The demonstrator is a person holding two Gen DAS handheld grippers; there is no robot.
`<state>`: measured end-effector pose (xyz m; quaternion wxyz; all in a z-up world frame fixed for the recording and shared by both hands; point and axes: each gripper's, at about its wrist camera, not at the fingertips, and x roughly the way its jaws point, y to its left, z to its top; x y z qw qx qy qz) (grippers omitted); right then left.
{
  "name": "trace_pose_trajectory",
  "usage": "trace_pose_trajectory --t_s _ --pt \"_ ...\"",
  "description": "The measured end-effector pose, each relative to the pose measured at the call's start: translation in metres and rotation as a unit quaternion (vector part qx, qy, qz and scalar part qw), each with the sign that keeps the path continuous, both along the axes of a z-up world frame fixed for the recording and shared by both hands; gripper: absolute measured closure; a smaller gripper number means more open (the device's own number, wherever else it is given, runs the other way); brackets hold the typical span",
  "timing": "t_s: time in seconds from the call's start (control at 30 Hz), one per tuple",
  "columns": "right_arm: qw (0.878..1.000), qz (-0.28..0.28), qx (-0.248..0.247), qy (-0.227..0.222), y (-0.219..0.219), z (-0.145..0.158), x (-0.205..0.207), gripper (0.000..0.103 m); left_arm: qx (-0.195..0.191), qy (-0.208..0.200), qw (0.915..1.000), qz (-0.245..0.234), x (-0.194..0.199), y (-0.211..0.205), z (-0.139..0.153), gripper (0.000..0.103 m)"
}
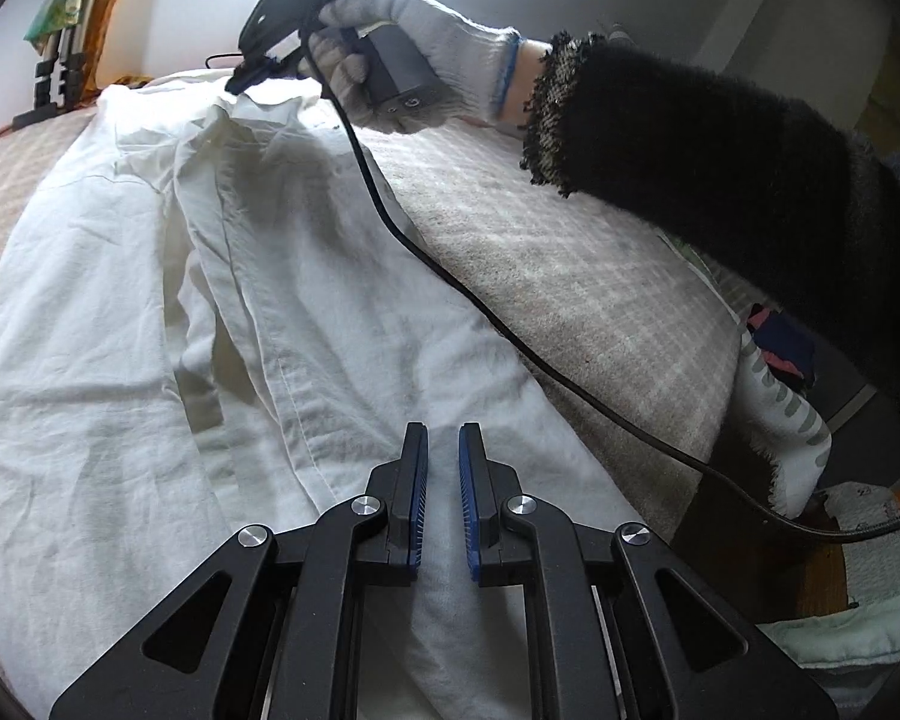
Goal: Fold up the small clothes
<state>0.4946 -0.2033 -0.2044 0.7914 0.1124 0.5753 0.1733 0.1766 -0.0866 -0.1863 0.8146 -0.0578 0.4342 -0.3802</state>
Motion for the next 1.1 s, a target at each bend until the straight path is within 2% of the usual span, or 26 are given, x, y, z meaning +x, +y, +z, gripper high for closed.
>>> trace_pose_trajectory --t_s 0.1,0.13,0.2,0.27,0.4,0.5,0.57,0.6,0.67,0.77,0.87,0.9,1.1 --pt "0.997 -0.010 0.056 -0.056 -0.024 0.035 -0.014 0.076 -0.002 0.002 1.0000 0.000 0.000 0.000 0.000 0.094" --pt "0.994 -0.023 0.073 -0.076 -0.037 0.048 -0.020 0.077 -0.002 0.002 1.0000 0.000 0.000 0.000 0.000 0.094" --pt "0.993 -0.037 0.055 -0.101 -0.054 0.067 -0.034 0.078 -0.002 0.000 1.0000 0.000 -0.001 0.000 0.000 0.094" --pt "0.994 -0.028 0.047 -0.096 -0.064 0.070 -0.049 0.084 -0.002 0.000 1.0000 0.000 -0.001 0.000 0.000 0.094" --pt "0.999 0.004 0.017 -0.051 -0.050 0.036 -0.064 0.087 -0.001 0.000 1.0000 0.000 -0.001 0.000 0.000 0.094" --pt "0.999 0.014 -0.030 -0.033 -0.031 0.001 -0.054 0.087 -0.001 0.000 1.0000 0.000 -0.001 0.000 0.000 0.094" --pt "0.997 0.002 -0.070 -0.026 -0.036 -0.015 -0.039 0.090 0.002 -0.003 1.0000 0.000 -0.002 -0.002 0.000 0.094" --pt "0.995 -0.006 -0.091 -0.026 -0.038 -0.021 -0.030 0.095 0.003 -0.004 1.0000 0.000 -0.002 -0.002 0.000 0.094" --pt "0.994 -0.038 -0.099 -0.038 -0.046 -0.018 -0.015 0.092 0.005 -0.007 1.0000 0.000 -0.003 -0.003 0.001 0.094" --pt "0.992 -0.074 -0.083 -0.056 -0.058 0.003 -0.013 0.089 0.005 -0.008 1.0000 0.000 -0.003 -0.004 0.000 0.094" --pt "0.990 -0.075 -0.081 -0.085 -0.063 0.038 -0.032 0.077 0.004 -0.009 0.9999 -0.003 -0.005 -0.004 0.001 0.094" --pt "0.990 -0.078 -0.078 -0.092 -0.066 0.048 -0.042 0.073 0.001 -0.008 0.9999 -0.008 -0.006 -0.003 0.002 0.094" --pt "0.992 -0.082 -0.007 -0.098 -0.090 0.097 -0.134 0.071 -0.004 -0.025 0.9997 -0.004 -0.024 0.023 0.028 0.094"
